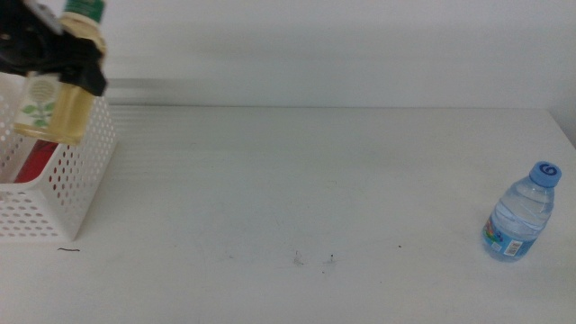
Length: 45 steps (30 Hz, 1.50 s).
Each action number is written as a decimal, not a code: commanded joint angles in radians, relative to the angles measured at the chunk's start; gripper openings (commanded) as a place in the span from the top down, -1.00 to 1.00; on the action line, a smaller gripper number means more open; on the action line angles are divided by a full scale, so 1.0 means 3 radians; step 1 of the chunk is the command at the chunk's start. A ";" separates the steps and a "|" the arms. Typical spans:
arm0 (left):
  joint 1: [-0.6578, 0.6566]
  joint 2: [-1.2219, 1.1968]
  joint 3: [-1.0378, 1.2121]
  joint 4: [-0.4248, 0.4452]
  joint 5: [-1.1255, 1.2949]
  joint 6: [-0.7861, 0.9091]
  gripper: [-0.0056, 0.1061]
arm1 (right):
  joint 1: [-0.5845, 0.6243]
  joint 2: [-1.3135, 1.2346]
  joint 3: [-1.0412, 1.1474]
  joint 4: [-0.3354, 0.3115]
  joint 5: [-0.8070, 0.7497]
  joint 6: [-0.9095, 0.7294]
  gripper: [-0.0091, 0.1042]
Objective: Use arms to grab the bottles and put them into the dustbin to the left of the table.
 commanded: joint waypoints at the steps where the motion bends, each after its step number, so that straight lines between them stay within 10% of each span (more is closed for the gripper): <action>1: 0.0174 0.0056 -0.0229 -0.0068 0.0017 0.0069 0.93 | 0.0006 -0.0016 0.0012 -0.0032 -0.0015 -0.0006 -0.80; 20: 0.0892 0.0732 -0.0377 0.0023 -0.0101 0.0062 0.88 | 0.0006 -0.0016 0.0012 -0.0032 -0.0015 -0.0006 -0.80; 25: 0.0886 0.0813 -0.0377 0.0017 -0.0114 0.0062 0.50 | 0.0006 -0.0016 0.0012 -0.0032 -0.0015 -0.0006 -0.80; 33: 0.0882 0.0837 -0.0377 -0.0030 -0.0108 0.0075 -0.79 | 0.0006 -0.0016 0.0012 -0.0032 -0.0015 -0.0006 -0.80; 45: 0.0549 0.0164 -0.0371 -0.0032 -0.0012 -0.0123 -0.78 | 0.0006 -0.0016 0.0012 -0.0032 -0.0015 -0.0006 -0.80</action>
